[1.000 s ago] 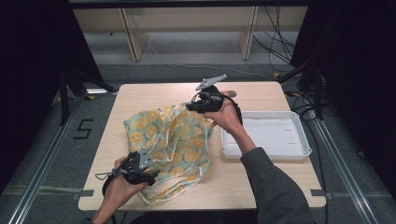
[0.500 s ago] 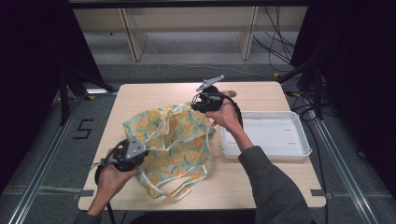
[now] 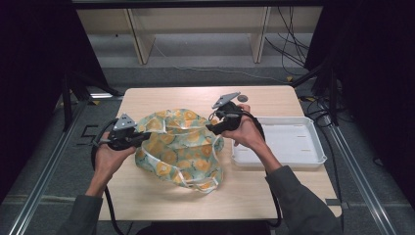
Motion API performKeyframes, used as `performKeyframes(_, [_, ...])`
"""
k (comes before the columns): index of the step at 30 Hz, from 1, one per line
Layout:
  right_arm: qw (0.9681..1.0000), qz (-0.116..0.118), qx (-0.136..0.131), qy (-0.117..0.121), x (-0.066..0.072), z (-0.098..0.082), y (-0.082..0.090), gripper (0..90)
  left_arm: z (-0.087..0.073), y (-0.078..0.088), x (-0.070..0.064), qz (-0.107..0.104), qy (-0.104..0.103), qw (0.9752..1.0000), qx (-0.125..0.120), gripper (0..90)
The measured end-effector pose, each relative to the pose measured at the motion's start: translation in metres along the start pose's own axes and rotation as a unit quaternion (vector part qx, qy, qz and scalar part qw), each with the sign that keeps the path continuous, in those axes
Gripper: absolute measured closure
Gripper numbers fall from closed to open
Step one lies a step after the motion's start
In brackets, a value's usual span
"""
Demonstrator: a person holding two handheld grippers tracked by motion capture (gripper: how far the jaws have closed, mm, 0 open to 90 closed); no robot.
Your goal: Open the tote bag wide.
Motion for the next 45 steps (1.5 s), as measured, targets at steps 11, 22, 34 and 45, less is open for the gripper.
performKeyframes(11, [0.993, 0.019, 0.06, 0.101, 0.051, -0.032, -0.046, 28.3, 0.004, 0.0, 0.003, -0.002, 0.014, 0.9999, 0.002, 87.8])
performKeyframes(22, [0.9855, -0.035, 0.074, 0.149, 0.025, -0.02, -0.065, 90.0, -0.008, 0.004, 0.015, 0.007, 0.027, 0.9996, -0.002, 87.1])
performKeyframes(34, [0.9976, -0.018, -0.03, 0.059, -0.006, 0.053, -0.056, 90.0, -0.05, -0.009, 0.026, 0.014, 0.039, 0.9987, 0.029, 74.4])
performKeyframes(45, [0.9986, -0.028, -0.02, 0.04, -0.012, 0.069, -0.079, 90.0, -0.011, 0.014, -0.006, 0.046, -0.034, 0.9983, 0.01, 34.6])
Point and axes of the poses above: each handheld gripper's, and its own axes: y roughly backward along the jaws, z roughly out of its top, x roughly to its left, the point moved 8 cm from there along -y, roughly forward along the jaws, and after that the axes turned 6 degrees about -x, right-handed, at the moved point
